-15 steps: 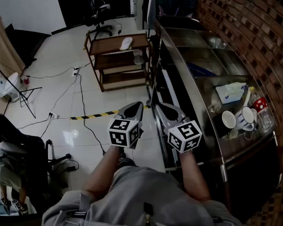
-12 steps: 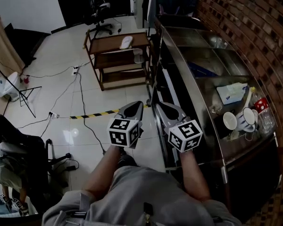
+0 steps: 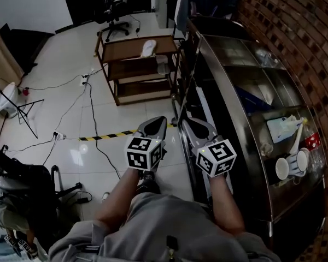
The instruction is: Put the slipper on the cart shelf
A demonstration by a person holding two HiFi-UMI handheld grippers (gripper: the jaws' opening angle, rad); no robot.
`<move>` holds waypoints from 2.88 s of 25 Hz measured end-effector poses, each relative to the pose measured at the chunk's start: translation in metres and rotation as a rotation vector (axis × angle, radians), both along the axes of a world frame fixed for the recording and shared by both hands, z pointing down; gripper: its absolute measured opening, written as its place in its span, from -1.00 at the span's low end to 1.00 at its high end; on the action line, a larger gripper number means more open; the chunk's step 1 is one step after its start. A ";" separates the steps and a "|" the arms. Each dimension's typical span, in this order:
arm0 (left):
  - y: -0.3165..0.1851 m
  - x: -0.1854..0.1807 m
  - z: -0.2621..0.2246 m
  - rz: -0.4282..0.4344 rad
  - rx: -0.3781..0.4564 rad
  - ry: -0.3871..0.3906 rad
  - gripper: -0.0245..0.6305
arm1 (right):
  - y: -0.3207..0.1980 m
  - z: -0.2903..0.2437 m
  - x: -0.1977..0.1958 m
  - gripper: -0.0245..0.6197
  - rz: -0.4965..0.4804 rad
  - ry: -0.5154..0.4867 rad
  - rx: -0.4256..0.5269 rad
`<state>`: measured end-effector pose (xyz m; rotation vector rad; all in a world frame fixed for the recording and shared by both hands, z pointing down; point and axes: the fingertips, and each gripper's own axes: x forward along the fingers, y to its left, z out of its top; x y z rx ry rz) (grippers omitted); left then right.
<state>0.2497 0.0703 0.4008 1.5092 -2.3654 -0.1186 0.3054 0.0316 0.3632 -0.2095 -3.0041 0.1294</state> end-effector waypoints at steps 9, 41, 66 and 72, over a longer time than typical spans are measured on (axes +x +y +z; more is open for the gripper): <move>-0.007 -0.132 0.001 0.021 0.010 0.027 -0.90 | -0.009 0.000 -0.136 -0.92 0.017 0.030 0.009; -0.143 -0.483 0.044 -0.088 -0.066 0.056 -0.90 | -0.175 0.048 -0.503 -0.92 -0.032 0.066 -0.087; -0.192 -0.671 0.207 0.073 -0.287 0.214 -0.90 | -0.249 0.278 -0.696 -0.15 0.253 0.512 -0.357; -0.199 -0.691 0.232 0.108 -0.329 0.243 -0.90 | -0.268 0.321 -0.714 0.18 0.330 0.570 -0.407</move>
